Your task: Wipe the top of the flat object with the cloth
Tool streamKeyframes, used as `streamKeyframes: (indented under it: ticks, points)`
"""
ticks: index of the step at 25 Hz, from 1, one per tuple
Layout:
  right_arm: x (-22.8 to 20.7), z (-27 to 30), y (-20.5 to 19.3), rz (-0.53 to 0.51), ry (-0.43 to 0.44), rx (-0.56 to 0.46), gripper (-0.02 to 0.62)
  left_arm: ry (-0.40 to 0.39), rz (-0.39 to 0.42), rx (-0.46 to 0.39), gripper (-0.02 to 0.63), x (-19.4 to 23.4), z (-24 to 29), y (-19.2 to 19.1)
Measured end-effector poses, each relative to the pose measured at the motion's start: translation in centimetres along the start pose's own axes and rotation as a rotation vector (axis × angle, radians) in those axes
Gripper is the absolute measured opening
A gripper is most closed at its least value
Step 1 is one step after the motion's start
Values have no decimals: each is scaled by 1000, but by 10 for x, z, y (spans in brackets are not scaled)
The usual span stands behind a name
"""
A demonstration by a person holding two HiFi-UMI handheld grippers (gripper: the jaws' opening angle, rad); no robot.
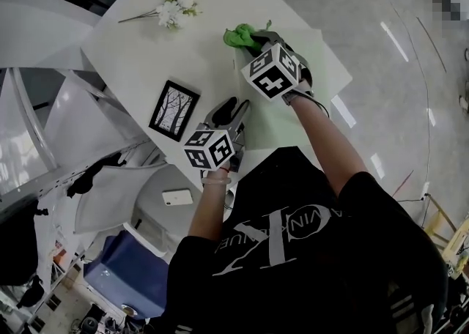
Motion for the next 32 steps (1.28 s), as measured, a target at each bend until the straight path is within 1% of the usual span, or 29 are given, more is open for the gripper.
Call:
streamKeyframes:
  ticks: [14, 23, 26, 29, 32]
  points:
    - [-49, -40, -76, 117, -107, 96, 81, 27, -4, 2, 184, -1, -1, -1]
    - [-82, -67, -126, 203, -200, 174, 81, 32, -4, 7, 186, -3, -1, 0]
    - [-89, -73, -135, 258, -233, 171, 81, 30, -5, 7, 186, -2, 0, 0]
    - [-89, -74, -137, 283, -247, 159, 81, 31, -6, 7, 186, -2, 0, 0]
    - [-92, -76, -142, 334, -262, 156, 81, 32, -10, 6, 186, -2, -1, -1]
Point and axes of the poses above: the fingertips, and each gripper's own axes: z forward along the fingers, x to its left, y out of its top, the point moved 3 cm from there along -z, backward along the fingers, and after that the axes turned 11 degrees about -z, right-handed, at the moved point
